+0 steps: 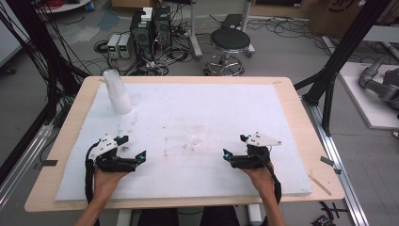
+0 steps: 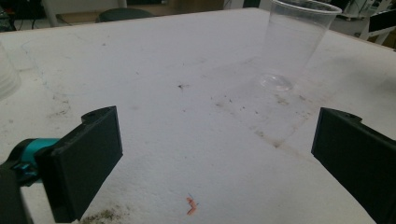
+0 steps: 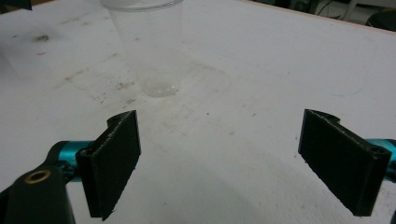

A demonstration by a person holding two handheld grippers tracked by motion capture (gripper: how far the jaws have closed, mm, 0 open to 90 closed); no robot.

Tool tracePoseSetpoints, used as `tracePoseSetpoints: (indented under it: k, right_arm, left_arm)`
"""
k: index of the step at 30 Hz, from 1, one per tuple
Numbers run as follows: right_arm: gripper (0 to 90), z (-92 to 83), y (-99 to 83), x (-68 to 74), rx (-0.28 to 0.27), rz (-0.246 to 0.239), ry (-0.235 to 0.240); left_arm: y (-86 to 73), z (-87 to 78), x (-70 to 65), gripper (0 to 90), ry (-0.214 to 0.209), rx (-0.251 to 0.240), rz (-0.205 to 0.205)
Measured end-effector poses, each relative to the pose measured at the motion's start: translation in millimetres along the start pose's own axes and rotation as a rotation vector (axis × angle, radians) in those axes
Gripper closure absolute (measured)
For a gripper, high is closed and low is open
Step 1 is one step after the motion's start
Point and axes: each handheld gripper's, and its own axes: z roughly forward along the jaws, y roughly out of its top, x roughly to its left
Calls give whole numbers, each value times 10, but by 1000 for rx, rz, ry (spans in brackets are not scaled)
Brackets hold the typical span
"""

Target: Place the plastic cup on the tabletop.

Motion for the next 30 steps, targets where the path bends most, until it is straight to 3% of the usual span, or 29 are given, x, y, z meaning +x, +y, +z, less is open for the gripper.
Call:
tracePoseSetpoints:
  k: [3, 7, 15, 30]
  right_arm:
    - [131, 9, -92, -33, -30, 46, -16]
    - [131, 26, -164, -60, -35, 64, -34]
    - [131, 30, -181, -65, -61, 58, -41]
    - [131, 56, -221, -57, -59, 58, -44]
  left_arm:
    - [0, -1, -7, 17, 0, 1, 2]
    - [-2, -6, -11, 18, 2, -3, 11]
    - [-7, -12, -25, 17, 5, -13, 17]
    - [-11, -25, -10, 17, -3, -24, 11]
